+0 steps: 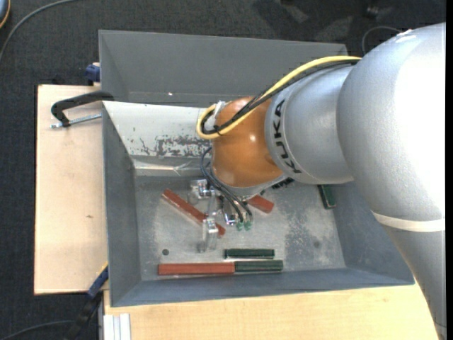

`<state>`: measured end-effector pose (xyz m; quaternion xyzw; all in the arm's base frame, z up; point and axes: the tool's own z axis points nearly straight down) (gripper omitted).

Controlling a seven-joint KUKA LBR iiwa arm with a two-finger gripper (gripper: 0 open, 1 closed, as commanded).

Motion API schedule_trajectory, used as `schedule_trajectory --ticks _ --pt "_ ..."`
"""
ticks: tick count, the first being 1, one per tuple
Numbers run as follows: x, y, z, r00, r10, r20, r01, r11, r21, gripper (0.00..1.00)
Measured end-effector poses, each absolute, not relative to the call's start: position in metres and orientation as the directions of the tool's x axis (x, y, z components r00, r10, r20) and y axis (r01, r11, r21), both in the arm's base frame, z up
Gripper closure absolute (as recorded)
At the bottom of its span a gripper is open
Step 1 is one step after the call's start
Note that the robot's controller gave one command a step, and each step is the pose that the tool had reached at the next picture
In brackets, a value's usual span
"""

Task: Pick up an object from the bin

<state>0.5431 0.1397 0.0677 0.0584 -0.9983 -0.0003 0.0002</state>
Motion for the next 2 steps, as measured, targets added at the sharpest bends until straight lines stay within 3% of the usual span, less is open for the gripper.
schedule_trajectory --ticks 1,2 --pt "0.544 0.140 0.071 -0.993 -0.116 -0.003 -0.116 0.993 0.002 1.00" --pt "0.579 0.099 0.215 -0.997 -0.069 -0.016 -0.070 0.998 0.001 1.00"
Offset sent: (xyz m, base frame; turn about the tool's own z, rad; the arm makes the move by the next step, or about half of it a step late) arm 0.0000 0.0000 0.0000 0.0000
